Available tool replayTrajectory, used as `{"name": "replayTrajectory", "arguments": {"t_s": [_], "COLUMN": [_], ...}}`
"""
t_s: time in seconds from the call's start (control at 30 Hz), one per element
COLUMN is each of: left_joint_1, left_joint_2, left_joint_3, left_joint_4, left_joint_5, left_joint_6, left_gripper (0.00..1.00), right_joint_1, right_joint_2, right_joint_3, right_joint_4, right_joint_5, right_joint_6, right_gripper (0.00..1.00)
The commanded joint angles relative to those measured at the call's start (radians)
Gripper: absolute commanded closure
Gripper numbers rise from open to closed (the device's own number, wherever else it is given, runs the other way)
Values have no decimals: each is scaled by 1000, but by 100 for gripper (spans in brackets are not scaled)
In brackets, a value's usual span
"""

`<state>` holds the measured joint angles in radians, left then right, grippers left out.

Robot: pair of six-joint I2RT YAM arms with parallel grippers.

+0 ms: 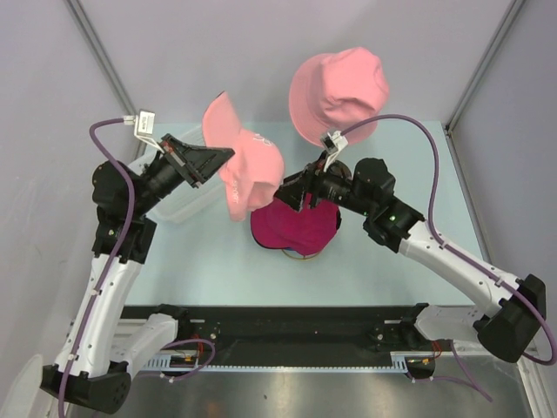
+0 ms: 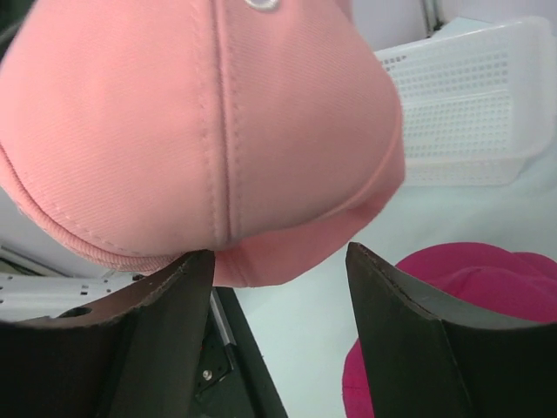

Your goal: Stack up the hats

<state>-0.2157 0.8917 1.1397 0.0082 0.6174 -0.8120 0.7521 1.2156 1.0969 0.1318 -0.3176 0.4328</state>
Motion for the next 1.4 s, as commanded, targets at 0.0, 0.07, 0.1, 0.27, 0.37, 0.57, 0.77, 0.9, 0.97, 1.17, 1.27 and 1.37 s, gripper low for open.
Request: {"name": "replayTrajectory", "arguments": {"t_s": [0.0, 0.07, 0.1, 0.27, 0.37, 0.57, 0.77, 0.9, 0.97, 1.17, 1.27, 1.37], "left_joint_1": [-2, -1, -1, 1, 1, 1, 1, 1, 1, 1, 1, 1], "left_joint_2": [-7, -17, -22, -31, -31, -51, -65, -68, -71, -83, -111, -134], "left_joint_3": [-3, 2, 0, -18, -21, -52, -81, -97, -100, -100, -100, -113], "left_joint_4": [92, 58, 58, 78, 94, 151, 174, 191, 203, 165, 89, 22], "left_joint_5": [88, 62, 44, 41, 56, 54, 64, 76, 79, 47, -76, -206], "left_joint_6": [-20, -12, -16, -36, -58, -113, -153, -179, -197, -170, -125, -137], "left_gripper": [100, 100, 100, 100, 100, 100, 100, 100, 100, 100, 100, 100], "right_joint_1": [10, 24, 33, 66, 69, 79, 79, 79, 79, 79, 79, 79], "right_joint_2": [-42, -54, -60, -79, -65, -28, -42, -45, -44, -89, -148, -206], "right_joint_3": [72, 75, 72, 70, 73, 69, 66, 61, 61, 60, 69, 37], "right_joint_4": [83, 80, 77, 58, 63, 74, 88, 97, 98, 49, -66, -167], "right_joint_5": [-92, -107, -101, -54, -57, -15, 12, 38, 46, 124, 179, 201], "right_joint_6": [-45, -45, -49, -63, -63, -63, -97, -129, -144, -169, -183, -158], "right_gripper": [34, 34, 34, 31, 31, 37, 58, 71, 76, 100, 94, 58]}}
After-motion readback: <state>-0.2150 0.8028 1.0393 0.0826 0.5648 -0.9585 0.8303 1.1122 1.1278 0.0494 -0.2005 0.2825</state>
